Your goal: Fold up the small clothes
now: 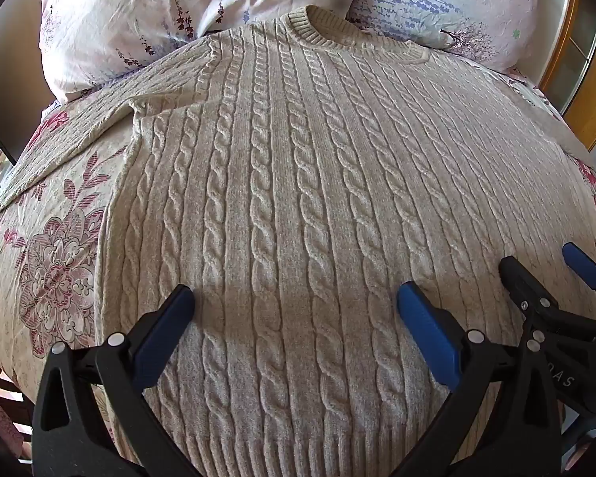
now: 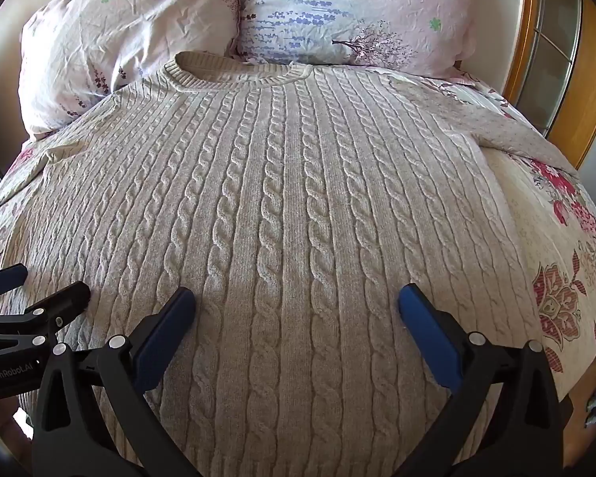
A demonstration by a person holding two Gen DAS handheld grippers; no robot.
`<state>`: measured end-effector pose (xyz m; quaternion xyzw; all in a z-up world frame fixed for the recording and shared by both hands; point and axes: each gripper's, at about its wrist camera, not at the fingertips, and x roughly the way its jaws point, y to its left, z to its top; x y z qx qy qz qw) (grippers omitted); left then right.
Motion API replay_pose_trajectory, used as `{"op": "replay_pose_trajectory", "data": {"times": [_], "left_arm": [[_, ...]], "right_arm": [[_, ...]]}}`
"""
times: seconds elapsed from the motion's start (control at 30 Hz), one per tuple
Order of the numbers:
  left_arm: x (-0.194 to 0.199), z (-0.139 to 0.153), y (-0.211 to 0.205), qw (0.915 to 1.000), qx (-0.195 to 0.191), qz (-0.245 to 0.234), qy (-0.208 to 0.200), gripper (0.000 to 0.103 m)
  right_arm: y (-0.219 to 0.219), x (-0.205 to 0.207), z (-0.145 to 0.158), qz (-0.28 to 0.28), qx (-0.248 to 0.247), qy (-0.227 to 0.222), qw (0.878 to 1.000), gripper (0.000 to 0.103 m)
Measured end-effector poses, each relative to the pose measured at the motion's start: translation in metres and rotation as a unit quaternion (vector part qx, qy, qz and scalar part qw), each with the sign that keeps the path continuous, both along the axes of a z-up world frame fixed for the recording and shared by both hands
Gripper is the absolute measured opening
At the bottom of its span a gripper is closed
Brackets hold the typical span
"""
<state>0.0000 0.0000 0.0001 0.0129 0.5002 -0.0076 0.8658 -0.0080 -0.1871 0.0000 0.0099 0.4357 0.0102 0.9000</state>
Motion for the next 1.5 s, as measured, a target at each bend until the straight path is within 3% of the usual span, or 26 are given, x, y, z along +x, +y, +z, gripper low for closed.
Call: {"op": "replay_pose_trajectory", "data": {"times": [0.53, 1.0, 1.3, 1.4, 1.5], "left_arm": [[0.001, 0.0, 0.0, 1.0, 0.0, 0.0, 0.002, 0.101], [0.005, -0.002, 0.001, 0.9998, 0.001, -0.006, 0.02, 0.101], [0.014, 0.0, -0.001, 0.9994, 0.006, -0.02, 0.028, 0.101], [0.026, 0.004, 0.0, 0.9998, 0.007, -0.015, 0.013, 0.101], [0.038, 0.011, 0.001, 0.9999, 0.007, -0.004, -0.015, 0.101]], "right_arm": [[0.0, 0.0, 0.0, 0.001, 0.0, 0.001, 1.0, 0.102], [0.003, 0.007, -0.002, 0.014, -0.001, 0.031, 0.999, 0.102], [-0.004, 0.002, -0.003, 0.106, 0.008, 0.009, 0.994, 0.102], [-0.022, 0.011, 0.005, 0.117, 0.057, 0.018, 0.991, 0.102], [-0.073, 0.031, 0.02, 0.049, 0.129, -0.005, 0.99, 0.102]]}}
